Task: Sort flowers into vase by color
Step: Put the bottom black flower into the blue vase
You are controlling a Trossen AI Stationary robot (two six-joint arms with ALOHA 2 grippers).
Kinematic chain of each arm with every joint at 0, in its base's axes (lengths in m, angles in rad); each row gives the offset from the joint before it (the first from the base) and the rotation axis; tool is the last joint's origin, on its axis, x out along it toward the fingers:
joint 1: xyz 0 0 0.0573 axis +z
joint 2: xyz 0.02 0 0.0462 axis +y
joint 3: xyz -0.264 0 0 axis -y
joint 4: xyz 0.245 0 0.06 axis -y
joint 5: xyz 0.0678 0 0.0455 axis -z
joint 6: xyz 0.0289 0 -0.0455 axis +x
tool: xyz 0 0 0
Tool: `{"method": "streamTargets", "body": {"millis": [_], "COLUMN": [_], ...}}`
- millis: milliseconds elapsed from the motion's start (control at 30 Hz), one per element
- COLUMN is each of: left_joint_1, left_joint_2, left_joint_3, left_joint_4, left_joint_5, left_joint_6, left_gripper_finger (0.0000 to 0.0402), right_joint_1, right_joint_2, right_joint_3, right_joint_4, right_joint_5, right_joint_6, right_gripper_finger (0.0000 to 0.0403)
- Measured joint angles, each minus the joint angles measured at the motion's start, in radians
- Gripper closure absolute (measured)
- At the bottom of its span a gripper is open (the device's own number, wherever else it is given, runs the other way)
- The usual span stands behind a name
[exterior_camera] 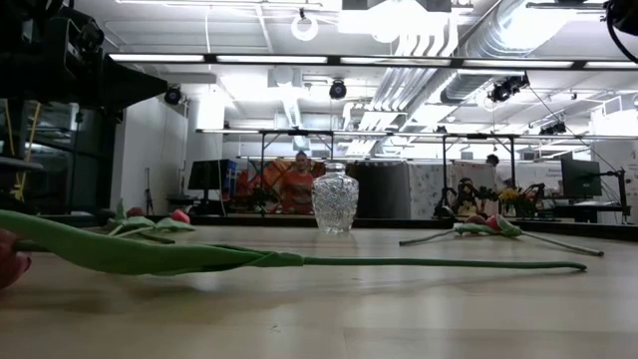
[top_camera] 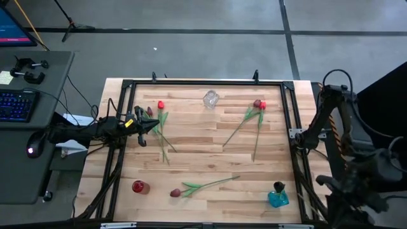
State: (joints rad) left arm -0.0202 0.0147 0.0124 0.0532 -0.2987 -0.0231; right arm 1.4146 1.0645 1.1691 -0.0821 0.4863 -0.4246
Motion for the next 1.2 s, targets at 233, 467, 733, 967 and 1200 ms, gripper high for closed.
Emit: {"method": "streamTargets", "body": {"millis": [233, 467, 733, 967, 1200], "left_joint_1": [0.000, 0.000, 0.000, 0.000, 0.000], "left_joint_2": [0.000, 0.000, 0.000, 0.000, 0.000], "left_joint_3": [0.000, 0.000, 0.000, 0.000, 0.000], "left_joint_4": [0.000, -0.001, 0.000, 0.000, 0.000], "left_joint_5": [0.000, 0.000, 0.000, 0.000, 0.000], "left_joint_6": [0.000, 0.000, 0.000, 0.000, 0.000], "left_gripper_finger": [0.0394, 0.0394, 0.0394, 0.0394, 0.0394], "right_joint_1": [-0.032, -0.118, -0.137, -0.137, -0.138], "right_joint_2": [-0.026, -0.147, -0.247, -0.253, -0.228], "right_joint_3": [-0.177, -0.432, -0.643, -0.698, -0.774], "right_joint_4": [0.168, 0.361, 0.544, 0.572, 0.686], "right_joint_5": [0.033, -0.012, -0.078, -0.077, -0.064], "right_joint_6": [0.036, 0.144, 0.215, 0.256, 0.276], "right_gripper_finger": [0.0403, 0.0403, 0.0403, 0.0403, 0.0403]}}
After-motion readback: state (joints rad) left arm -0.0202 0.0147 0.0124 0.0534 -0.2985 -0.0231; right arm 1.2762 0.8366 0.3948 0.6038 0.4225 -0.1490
